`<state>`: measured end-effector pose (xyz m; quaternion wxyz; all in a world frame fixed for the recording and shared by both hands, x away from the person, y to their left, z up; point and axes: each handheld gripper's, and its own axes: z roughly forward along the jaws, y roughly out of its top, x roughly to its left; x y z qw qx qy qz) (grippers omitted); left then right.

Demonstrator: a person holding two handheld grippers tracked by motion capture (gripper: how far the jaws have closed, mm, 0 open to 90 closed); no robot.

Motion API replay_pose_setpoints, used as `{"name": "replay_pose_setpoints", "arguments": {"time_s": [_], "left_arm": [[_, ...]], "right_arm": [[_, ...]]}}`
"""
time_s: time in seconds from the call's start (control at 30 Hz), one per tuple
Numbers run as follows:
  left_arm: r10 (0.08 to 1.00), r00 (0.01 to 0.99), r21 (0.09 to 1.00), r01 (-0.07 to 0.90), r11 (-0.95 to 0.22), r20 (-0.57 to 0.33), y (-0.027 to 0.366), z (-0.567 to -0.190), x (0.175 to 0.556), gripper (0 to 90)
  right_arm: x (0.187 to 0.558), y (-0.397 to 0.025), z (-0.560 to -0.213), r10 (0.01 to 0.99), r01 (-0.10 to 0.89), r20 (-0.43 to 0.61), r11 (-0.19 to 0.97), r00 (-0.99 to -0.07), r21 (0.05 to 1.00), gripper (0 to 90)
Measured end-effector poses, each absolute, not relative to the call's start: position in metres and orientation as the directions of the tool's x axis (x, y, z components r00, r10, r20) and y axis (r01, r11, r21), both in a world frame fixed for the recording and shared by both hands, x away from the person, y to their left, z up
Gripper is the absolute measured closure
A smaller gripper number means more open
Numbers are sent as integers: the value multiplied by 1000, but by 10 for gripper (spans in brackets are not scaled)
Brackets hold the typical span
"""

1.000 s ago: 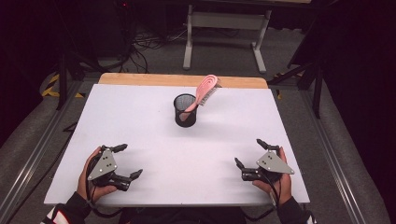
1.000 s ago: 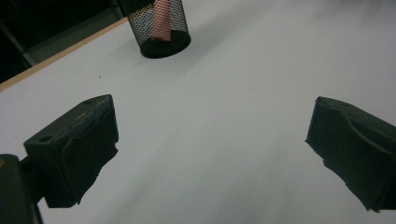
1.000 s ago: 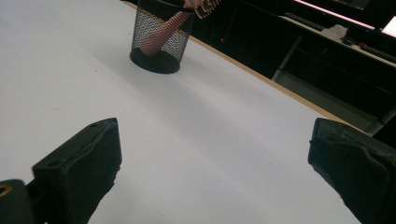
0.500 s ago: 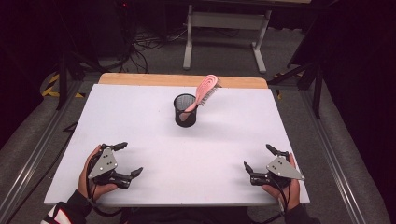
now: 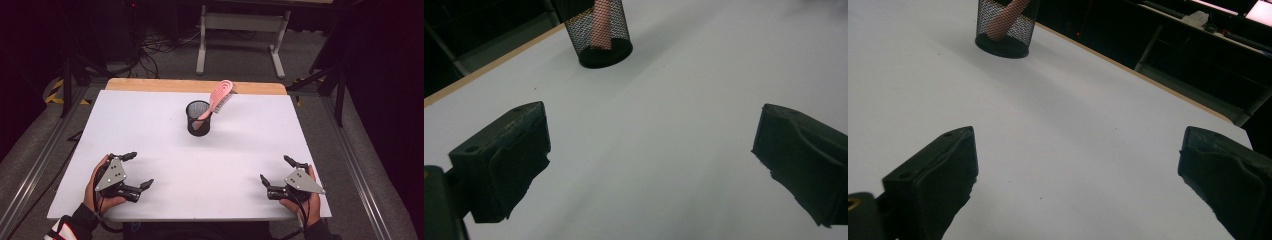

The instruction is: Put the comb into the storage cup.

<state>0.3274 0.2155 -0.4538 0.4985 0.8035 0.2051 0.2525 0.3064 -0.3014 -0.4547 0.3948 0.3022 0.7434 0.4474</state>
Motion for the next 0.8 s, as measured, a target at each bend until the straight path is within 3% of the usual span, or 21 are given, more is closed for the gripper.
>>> {"name": "replay_pose_setpoints", "arguments": {"time_s": [0.8], "left_arm": [[613,762,909,81,-409,208,222,-452,326,24]], "right_arm": [[314,-303,-454,815,106,-291,392,-501,914,39]]}}
